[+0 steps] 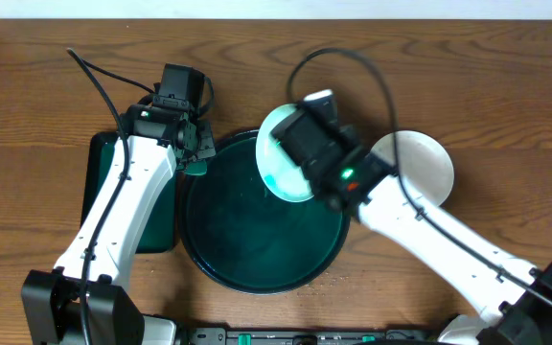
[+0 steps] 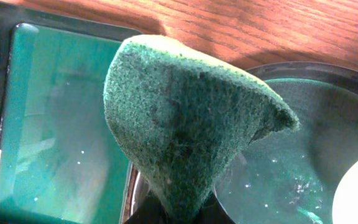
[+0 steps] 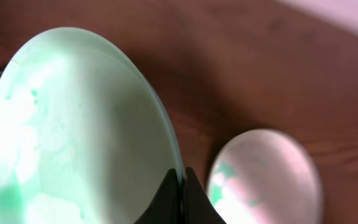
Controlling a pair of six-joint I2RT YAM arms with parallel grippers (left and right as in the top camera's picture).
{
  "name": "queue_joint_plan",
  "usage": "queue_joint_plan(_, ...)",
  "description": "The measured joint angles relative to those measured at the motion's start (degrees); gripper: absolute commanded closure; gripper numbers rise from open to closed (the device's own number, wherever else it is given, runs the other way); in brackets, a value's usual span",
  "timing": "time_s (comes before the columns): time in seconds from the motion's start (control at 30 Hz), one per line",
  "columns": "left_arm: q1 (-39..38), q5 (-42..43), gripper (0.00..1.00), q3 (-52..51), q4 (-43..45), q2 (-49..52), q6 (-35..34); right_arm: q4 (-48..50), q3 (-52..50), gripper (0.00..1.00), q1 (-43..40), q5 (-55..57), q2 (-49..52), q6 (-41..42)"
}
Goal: Clean dirty plates on tray and stack at the side
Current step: 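Lift the scrubbed plate with right gripper and carry it right, then set the plate on the right stack and open the right gripper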
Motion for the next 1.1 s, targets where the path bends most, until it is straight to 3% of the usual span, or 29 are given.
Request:
queue_joint_plan(0.2,0.0,0.0,0.92,0.0,0.0,0.0,0.0,-1.3,0.0,0.99,-17.1,-27.9,0.0,0.9)
queue_joint_plan(0.4,0.0,0.0,0.92,-0.1,0.0,0.0,0.0,-9.0,0.0,0.99,-34.1,-41.1,-1.2,0.8)
queue_joint_plan(0.7,0.0,0.0,0.93,-0.1,0.0,0.0,0.0,-15.3,-2.1,0.99,-53.6,-43.0,-2.7,-1.4)
queue_joint_plan(1.03,0.0,0.1,0.93,-0.1,0.0,0.0,0.0,-5.1,-17.5,0.99,-56.5,-38.6,-2.8,-1.2)
queue_joint_plan(1.1,0.0,0.1,0.93,-0.1,0.0,0.0,0.0,-4.4,-18.5,0.95,-56.5,-38.6,-2.8,-1.1)
